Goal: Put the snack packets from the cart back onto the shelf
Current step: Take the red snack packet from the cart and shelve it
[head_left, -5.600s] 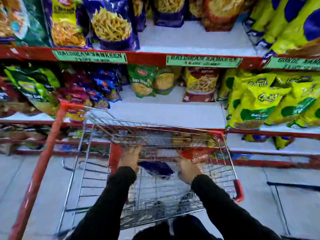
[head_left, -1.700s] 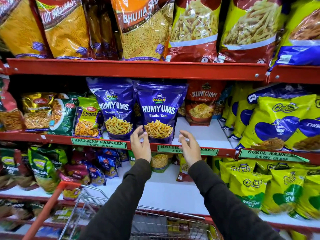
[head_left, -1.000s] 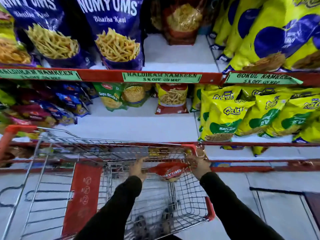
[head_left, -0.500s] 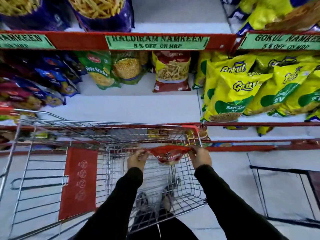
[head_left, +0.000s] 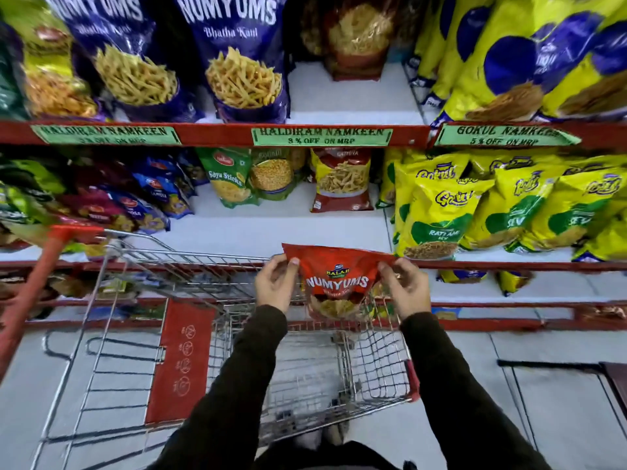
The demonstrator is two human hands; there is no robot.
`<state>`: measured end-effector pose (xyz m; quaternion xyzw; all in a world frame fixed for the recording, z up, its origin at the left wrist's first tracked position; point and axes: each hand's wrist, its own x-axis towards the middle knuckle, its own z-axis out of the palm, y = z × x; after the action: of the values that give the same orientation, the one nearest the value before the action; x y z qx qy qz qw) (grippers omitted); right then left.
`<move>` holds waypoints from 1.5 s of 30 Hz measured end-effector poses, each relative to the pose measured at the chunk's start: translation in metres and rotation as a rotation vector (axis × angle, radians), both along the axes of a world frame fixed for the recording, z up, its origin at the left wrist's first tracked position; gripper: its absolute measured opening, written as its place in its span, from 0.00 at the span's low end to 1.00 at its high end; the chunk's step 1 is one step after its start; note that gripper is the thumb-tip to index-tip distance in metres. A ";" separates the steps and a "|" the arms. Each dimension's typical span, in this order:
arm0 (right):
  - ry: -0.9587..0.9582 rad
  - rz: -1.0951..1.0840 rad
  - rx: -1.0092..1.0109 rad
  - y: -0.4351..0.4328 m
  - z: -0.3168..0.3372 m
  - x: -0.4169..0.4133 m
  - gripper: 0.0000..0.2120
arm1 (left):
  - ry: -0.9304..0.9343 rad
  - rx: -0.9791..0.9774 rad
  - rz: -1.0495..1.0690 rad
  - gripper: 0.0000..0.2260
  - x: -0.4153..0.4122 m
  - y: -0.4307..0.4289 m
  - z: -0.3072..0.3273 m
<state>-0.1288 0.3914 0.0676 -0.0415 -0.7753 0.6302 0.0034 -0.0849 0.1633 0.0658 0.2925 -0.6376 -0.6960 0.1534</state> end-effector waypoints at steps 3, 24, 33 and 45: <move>0.112 -0.012 -0.026 -0.005 0.041 -0.010 0.06 | 0.137 -0.025 -0.001 0.05 -0.011 -0.003 0.035; 0.442 -0.075 -0.685 -0.041 0.325 -0.175 0.08 | 0.570 0.245 0.010 0.09 -0.199 0.014 0.323; 0.340 -0.130 -0.543 -0.044 0.343 -0.269 0.13 | 0.521 0.317 0.175 0.15 -0.282 0.030 0.335; 0.251 -0.113 -0.418 -0.071 0.314 -0.325 0.14 | 0.415 0.223 0.072 0.22 -0.324 0.015 0.313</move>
<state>-0.4542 0.3202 0.3812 -0.0058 -0.6179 0.7760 0.1262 -0.4092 0.1781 0.3789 0.1810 -0.5008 -0.8013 0.2725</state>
